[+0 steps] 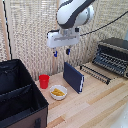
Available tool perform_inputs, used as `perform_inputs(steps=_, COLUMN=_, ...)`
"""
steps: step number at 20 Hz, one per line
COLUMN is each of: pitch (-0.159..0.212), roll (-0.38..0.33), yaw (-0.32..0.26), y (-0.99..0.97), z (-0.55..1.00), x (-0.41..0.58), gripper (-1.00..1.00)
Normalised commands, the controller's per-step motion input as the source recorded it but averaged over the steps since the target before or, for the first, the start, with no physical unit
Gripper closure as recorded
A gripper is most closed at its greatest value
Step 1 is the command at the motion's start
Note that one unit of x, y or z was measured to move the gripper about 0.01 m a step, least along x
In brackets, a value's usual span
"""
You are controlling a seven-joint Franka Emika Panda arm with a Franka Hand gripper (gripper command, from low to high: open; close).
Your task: Gently stretch your hand towards the oven tray's handle, obtaining a firm grip, and draw it cautiously out of the oven. Transition your grip to the hot dog bowl, gingerly seizing the edge, and elevate it from the surface. Hover the bowl over the tray, delicately lower it, and temper your grip, establishing the bowl's equilibrium.
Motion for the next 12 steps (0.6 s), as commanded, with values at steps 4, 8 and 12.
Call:
perform_inputs(steps=4, pitch=-0.004, roll=-0.296, yaw=0.119, y=-0.25, z=0.03, x=-0.106, gripper=-1.0)
perform_inputs(steps=8, pitch=-0.012, roll=-0.332, yaw=0.094, y=-0.35, z=0.02, x=-0.079, gripper=-1.0)
perform_inputs(steps=12, pitch=-0.024, roll=-0.327, yaw=0.104, y=-0.35, z=0.0, x=-0.074, gripper=-1.0)
